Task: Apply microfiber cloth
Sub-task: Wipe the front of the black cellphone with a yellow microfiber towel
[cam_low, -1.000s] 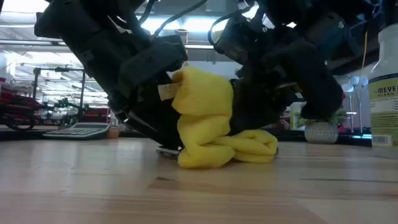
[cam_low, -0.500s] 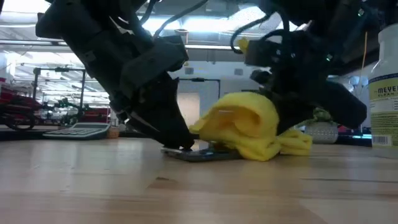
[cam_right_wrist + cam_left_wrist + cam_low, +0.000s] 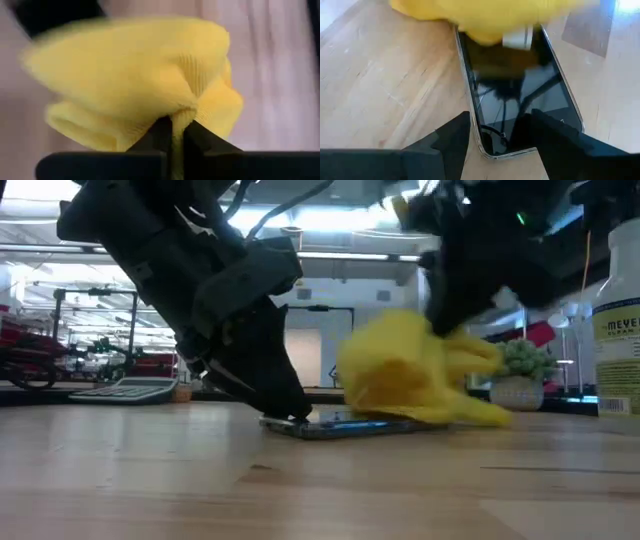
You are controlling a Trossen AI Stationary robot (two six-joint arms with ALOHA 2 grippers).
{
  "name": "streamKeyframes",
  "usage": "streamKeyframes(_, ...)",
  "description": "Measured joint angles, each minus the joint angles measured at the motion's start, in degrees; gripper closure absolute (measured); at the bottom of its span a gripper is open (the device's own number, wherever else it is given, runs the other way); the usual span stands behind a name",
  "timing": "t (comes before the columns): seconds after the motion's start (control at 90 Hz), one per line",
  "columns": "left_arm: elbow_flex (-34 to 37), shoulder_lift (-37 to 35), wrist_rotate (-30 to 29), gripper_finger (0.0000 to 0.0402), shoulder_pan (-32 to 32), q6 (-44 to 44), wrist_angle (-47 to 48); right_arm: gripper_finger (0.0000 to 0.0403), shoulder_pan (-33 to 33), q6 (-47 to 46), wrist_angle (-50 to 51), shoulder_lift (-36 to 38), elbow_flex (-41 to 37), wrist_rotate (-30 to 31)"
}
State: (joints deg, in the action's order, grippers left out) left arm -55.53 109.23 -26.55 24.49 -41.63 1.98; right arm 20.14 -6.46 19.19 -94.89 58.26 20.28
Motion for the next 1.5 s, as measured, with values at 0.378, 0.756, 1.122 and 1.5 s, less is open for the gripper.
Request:
streamKeyframes(0.378, 0.0, 0.0, 0.1, 0.0211, 0.08, 0.02, 0.03, 0.0402, 0.02, 3.62, -19.5, -17.05, 0.46, -13.51)
streamKeyframes(0.756, -0.02, 0.0, 0.13, 0.0211, 0.22, -0.18, 0.29, 0.0402, -0.78, 2.02, -1.99, -11.27, 0.24, -7.68)
streamKeyframes(1.122, -0.02, 0.0, 0.12, 0.0211, 0.39, -0.17, 0.37, 0.0402, -4.61, -3.82, 28.21, -9.01, -0.11, 1.54)
streamKeyframes(1.5, -0.02, -1.17, 1.1, 0.0211, 0.37, 1.09, 0.91, 0.0402, -2.16, -8.05, 23.13, -0.15, 2.34, 1.13)
